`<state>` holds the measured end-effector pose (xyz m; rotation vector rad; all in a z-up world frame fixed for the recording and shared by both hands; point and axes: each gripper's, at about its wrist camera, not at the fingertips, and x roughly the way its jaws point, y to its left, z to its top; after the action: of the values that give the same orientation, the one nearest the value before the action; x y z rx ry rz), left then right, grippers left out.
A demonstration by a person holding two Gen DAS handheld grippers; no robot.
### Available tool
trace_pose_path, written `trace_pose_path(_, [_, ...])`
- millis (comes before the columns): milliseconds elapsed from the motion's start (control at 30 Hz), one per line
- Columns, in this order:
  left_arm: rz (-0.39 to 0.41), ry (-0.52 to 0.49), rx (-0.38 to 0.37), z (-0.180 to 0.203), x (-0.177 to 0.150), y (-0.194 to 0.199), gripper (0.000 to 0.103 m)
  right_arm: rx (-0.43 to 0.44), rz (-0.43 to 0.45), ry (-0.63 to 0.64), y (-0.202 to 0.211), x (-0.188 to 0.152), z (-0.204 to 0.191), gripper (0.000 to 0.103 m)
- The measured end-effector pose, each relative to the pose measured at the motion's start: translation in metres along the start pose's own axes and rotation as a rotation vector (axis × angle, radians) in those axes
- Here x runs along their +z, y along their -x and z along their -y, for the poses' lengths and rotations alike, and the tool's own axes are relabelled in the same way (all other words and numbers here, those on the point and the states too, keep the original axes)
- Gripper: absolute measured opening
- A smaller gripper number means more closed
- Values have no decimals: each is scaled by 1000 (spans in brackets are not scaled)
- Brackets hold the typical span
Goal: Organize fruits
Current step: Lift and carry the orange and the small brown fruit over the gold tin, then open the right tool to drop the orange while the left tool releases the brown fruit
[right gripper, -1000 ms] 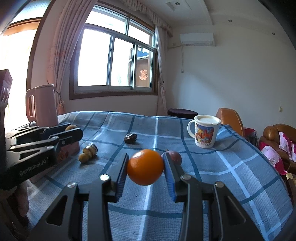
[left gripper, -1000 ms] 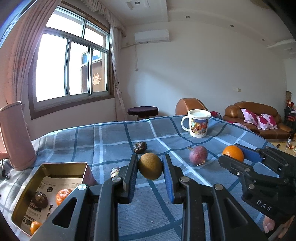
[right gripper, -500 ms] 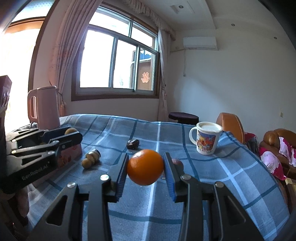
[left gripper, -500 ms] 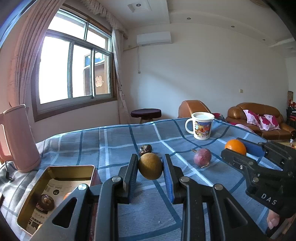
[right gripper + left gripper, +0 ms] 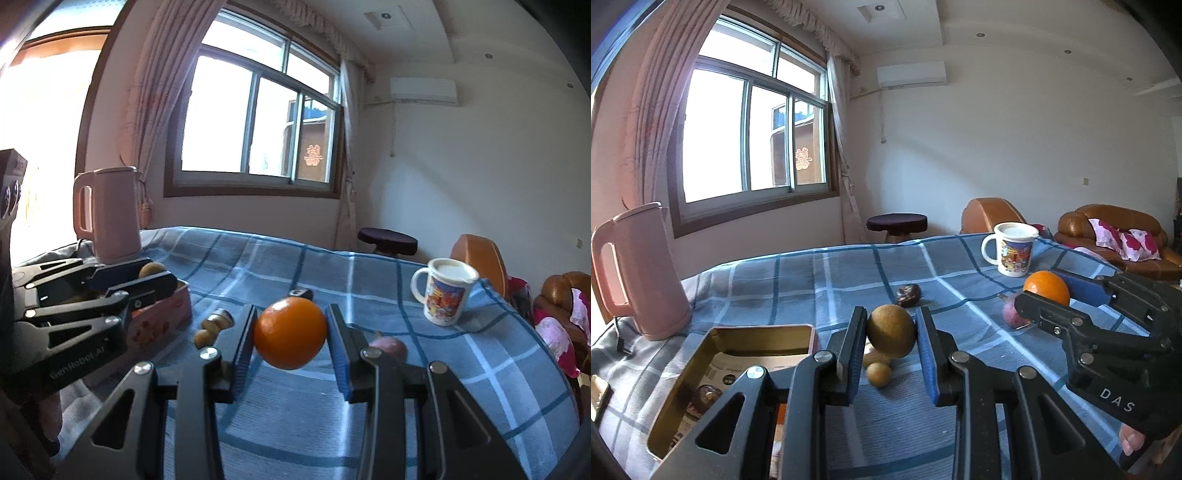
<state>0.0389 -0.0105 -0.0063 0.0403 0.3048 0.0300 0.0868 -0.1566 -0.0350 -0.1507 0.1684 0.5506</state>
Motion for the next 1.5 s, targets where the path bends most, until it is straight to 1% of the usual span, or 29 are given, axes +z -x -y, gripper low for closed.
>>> trace_pose_path(233, [-23,24,34,-23,-2,2,29,48,-1,26,-11,9,-22,41])
trace_pose_path(433, [-38,47,75,-46,-5,5,29,90,-6,49,-23,16,-43,41])
trace_pose_path(767, [-53,104,152,-88,-11,10,29,149,-19,95,-40,20,-76,41])
trace_pose_path(1333, [-99,166,238,-139,-23,9,29,236,-38,151,-61,27,-127,41])
trace_pose_path(1500, [-119,180,251,-152,-25,7,29,262,-56,163,-70,25,-141,41])
